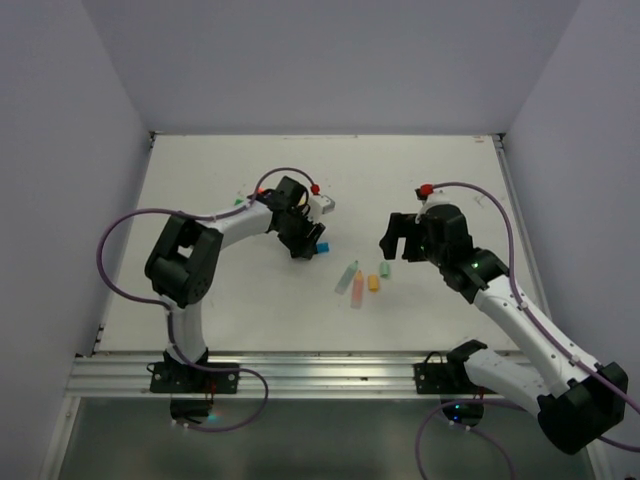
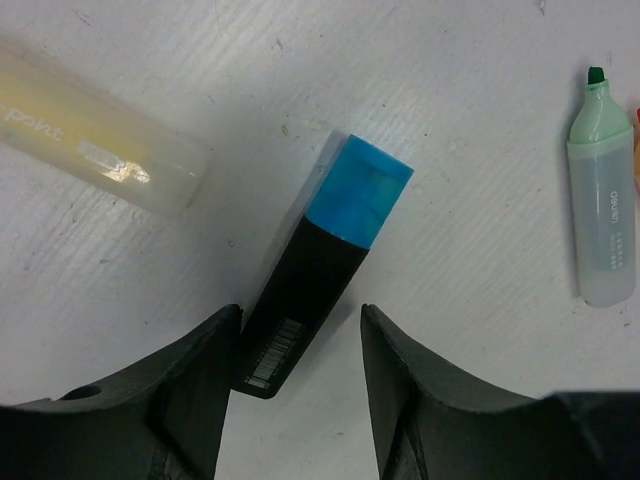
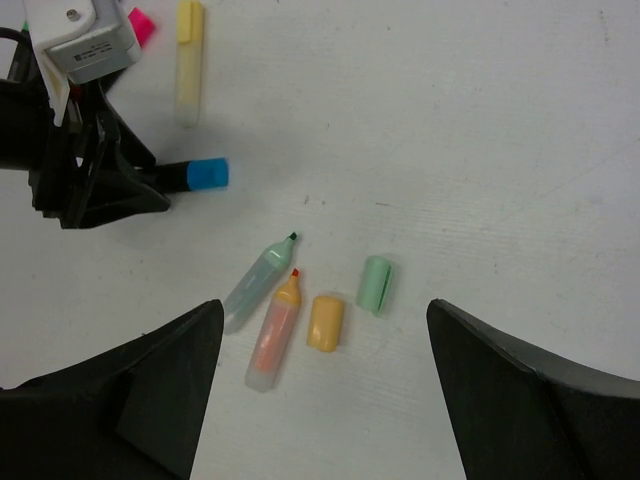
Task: Open the pen caps
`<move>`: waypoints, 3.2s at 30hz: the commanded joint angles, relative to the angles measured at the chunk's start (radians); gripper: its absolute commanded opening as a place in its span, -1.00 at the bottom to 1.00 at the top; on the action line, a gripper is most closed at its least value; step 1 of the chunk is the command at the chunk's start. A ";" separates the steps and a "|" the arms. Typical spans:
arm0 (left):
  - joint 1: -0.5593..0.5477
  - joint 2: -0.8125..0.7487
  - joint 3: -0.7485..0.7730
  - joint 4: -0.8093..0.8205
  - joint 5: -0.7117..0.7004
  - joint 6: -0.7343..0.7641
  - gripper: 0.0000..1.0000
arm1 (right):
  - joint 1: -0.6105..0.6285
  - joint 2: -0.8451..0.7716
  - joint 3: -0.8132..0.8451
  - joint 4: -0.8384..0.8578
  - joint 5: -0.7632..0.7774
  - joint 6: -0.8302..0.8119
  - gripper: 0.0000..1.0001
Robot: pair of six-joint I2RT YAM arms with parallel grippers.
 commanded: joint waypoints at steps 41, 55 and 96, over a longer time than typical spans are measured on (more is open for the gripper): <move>-0.209 -0.585 -0.400 0.386 -0.153 -0.241 -1.00 | 0.006 0.242 0.089 0.313 -0.423 0.308 0.65; -0.225 -0.640 -0.418 0.458 -0.095 -0.248 -1.00 | 0.035 0.378 0.125 0.423 -0.529 0.368 0.47; -0.156 -0.724 -0.495 0.527 0.048 -0.353 0.48 | 0.039 0.303 0.072 0.494 -0.613 0.153 -1.00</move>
